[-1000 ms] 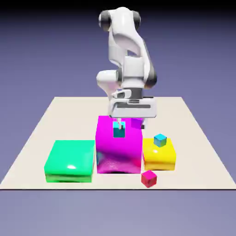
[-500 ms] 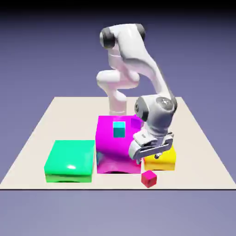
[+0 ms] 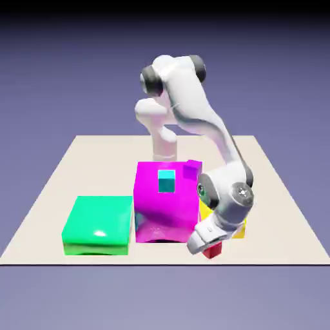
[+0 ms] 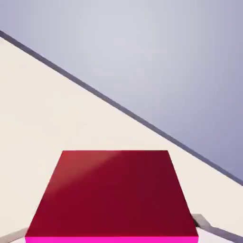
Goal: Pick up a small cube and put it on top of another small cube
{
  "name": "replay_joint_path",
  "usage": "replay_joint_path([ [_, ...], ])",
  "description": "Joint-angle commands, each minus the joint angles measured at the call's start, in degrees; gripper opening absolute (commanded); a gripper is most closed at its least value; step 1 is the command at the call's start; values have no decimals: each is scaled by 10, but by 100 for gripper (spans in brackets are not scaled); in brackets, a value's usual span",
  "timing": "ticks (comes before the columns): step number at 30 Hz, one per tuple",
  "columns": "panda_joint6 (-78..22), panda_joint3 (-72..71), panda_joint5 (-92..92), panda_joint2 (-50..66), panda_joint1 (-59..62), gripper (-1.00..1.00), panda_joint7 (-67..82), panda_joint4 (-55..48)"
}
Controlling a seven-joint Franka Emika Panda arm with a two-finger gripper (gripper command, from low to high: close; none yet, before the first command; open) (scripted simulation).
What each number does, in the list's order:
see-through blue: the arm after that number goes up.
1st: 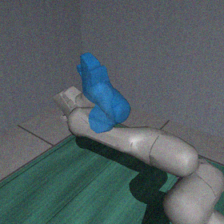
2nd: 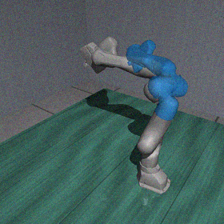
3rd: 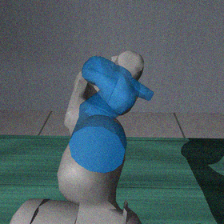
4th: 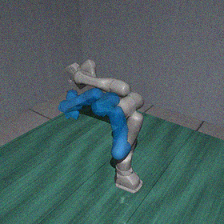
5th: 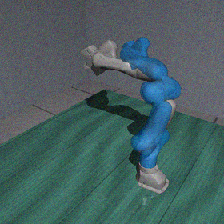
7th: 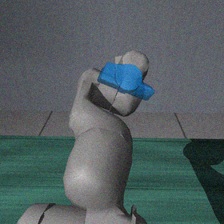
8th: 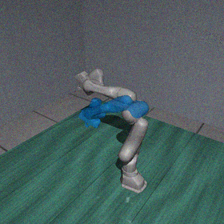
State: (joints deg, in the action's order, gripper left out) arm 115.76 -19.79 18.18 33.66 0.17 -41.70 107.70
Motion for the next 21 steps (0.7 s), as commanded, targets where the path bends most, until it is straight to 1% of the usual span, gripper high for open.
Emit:
replay_joint_path([
  [1,0,0,2,0,0,-100,-1,0],
  [18,-260,179,-186,-353,10,-100,-60,66],
  [20,-272,187,-195,-369,10,-100,-62,69],
  [21,-252,187,-195,-370,10,-100,-62,90],
])
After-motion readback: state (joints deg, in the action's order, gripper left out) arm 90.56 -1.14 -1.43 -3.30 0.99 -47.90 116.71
